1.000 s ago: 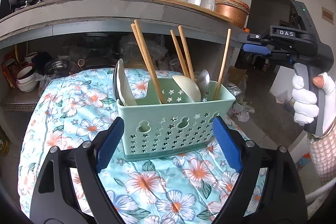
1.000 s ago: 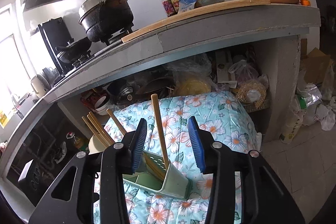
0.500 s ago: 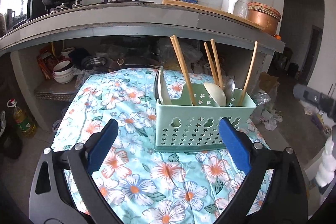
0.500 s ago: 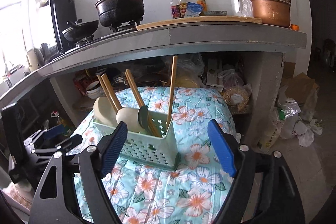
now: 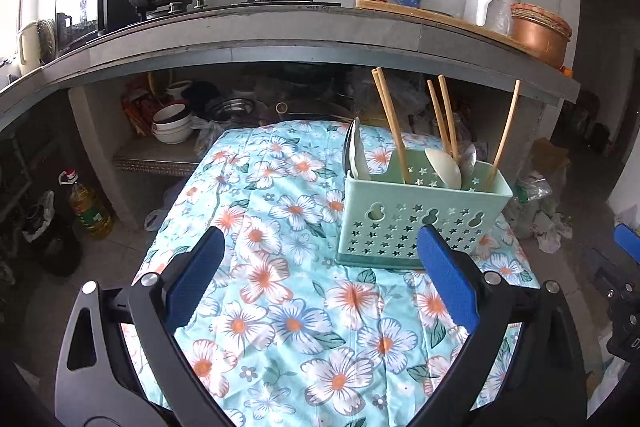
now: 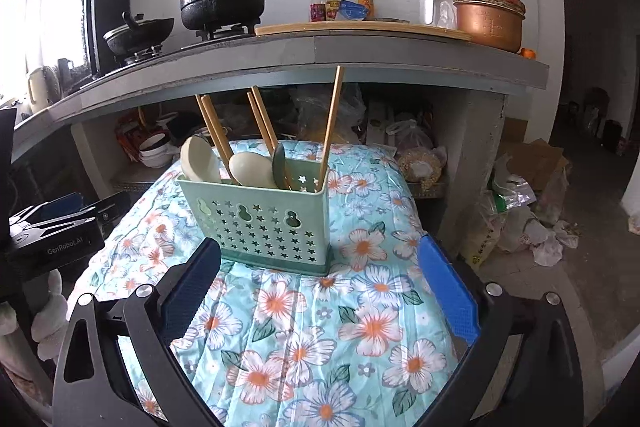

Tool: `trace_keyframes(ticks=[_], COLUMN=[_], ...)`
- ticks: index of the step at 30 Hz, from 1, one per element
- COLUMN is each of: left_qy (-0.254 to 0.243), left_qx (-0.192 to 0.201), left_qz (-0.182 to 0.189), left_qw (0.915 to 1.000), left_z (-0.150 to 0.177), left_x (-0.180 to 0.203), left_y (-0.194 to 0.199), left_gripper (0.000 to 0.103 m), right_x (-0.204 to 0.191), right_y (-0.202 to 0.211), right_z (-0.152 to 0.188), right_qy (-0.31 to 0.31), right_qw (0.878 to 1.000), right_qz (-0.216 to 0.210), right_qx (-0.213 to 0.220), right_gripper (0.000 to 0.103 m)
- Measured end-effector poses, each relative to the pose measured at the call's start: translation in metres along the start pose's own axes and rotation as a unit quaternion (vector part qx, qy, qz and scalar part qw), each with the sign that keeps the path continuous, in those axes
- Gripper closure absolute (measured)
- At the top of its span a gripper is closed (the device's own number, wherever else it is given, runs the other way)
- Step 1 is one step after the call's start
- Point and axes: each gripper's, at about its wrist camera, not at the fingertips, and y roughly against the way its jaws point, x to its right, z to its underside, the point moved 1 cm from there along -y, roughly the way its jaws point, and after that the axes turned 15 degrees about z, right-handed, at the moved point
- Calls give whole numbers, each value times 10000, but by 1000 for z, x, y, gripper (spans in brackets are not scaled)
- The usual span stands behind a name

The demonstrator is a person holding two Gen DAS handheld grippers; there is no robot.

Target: Organize utensils

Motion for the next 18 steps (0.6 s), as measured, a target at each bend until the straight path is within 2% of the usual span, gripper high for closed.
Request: trace_keyframes(ticks=[4,9,18], left_qy=[196,-19,-32], left_qx=[-54,-259,-69], left_qz=[-71,-30,120], left_qw=[9998,9997,9999], left_z=[6,17,13], left_x=[6,24,37], left_y=[9,12,19], left_gripper=[10,10,10], right_x=[8,14,26], right_y=[6,16,13], right_z=[4,9,10], right_qy=[-67,-21,-124], right_qw=[9998,9998,9992], right_qz=[130,197,327], right_qx=[-107,-100,-200], right_gripper=[7,7,7])
